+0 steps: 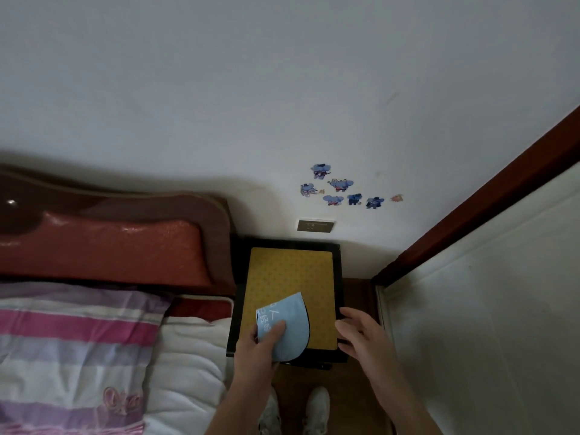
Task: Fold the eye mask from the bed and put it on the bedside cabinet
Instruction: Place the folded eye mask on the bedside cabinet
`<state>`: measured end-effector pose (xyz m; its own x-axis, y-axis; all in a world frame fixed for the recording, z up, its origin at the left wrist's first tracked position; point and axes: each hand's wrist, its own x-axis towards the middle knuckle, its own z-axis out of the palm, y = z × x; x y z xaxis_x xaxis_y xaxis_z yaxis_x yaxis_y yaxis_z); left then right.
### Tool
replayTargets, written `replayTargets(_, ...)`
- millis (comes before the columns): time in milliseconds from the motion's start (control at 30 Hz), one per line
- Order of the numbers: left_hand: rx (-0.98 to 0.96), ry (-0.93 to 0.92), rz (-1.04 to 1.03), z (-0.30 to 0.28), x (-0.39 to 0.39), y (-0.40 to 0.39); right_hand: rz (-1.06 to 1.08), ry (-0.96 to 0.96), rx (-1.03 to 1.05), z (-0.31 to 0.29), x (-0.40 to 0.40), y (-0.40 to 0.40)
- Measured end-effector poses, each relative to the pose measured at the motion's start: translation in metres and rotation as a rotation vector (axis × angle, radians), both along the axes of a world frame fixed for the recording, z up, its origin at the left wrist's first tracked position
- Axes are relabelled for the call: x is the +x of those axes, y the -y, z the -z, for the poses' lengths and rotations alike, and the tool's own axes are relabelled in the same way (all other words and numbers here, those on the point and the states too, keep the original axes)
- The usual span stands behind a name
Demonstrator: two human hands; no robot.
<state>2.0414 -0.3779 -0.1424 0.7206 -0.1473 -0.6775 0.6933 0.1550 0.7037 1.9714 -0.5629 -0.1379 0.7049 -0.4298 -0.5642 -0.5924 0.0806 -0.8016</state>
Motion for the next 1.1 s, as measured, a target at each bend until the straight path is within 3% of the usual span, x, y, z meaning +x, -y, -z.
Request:
replayTargets(167, 0.033, -0.091, -0.066, 0.050, 0.017, 0.014, -0.191, -0.028, -0.217, 0.047, 0.017, 0.019)
replayTargets(300, 0.093, -0.116, -0.079, 0.098, 0.033, 0.028, -0.491, -0.025, -0.528, 0.095, 0.027, 0.029)
replayTargets(533, 0.338, -0.118, 0.071, 0.189, 0.047, 0.042, -0.832, -0.111, -0.787, 0.193, 0.048, 0.026)
replayTargets(800, 0.651, 0.071, 0.249, 0.264, 0.072, 0.035, -0.919, -0.129, -0.877, 0.283, 0.043, 0.008)
replayTargets(1033, 0.854, 0.302, 0.500, 0.277, 0.073, 0.026, -0.905, -0.158, -0.943, 0.305, 0.031, 0.002)
replayTargets(1100, 0.897, 0.444, 0.577, 0.271, 0.065, 0.021, -0.913, -0.163, -0.942, 0.305, 0.030, 0.002)
